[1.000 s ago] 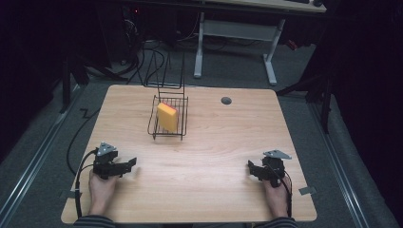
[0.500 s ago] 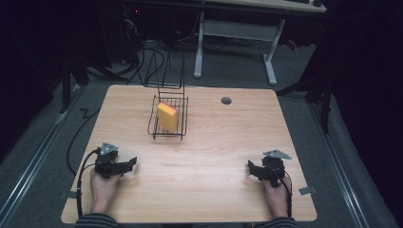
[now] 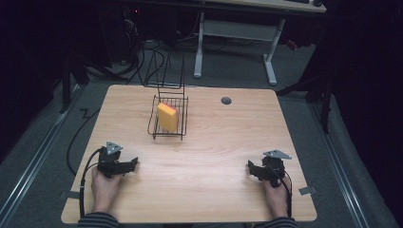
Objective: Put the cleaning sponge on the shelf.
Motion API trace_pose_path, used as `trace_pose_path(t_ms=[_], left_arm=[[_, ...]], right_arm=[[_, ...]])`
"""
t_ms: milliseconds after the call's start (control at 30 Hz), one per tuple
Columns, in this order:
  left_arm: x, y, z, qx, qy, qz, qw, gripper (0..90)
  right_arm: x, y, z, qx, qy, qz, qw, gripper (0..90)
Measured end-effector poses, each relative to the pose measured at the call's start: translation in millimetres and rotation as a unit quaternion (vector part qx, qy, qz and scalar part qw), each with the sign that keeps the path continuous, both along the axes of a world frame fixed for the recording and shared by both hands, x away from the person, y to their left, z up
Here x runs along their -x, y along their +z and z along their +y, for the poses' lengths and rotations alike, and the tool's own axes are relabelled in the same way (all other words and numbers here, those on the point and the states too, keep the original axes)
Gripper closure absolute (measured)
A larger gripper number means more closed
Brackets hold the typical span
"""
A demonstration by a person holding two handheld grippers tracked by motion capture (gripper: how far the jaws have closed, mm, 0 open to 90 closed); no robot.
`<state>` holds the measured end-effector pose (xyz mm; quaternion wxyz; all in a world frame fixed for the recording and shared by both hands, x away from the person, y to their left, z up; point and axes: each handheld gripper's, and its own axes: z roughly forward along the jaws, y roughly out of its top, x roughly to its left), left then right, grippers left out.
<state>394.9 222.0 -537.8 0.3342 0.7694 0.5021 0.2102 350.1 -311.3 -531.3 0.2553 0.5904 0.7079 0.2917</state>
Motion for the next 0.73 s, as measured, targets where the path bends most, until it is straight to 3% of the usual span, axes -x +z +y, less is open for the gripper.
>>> trace_pose_path(t_ms=[733], left_arm=[[3.0, 0.0, -0.9, 0.001, 0.005, 0.0, 1.0, 14.7]], right_arm=[[0.1, 0.0, 0.0, 0.0, 0.0, 0.0, 1.0, 21.4]])
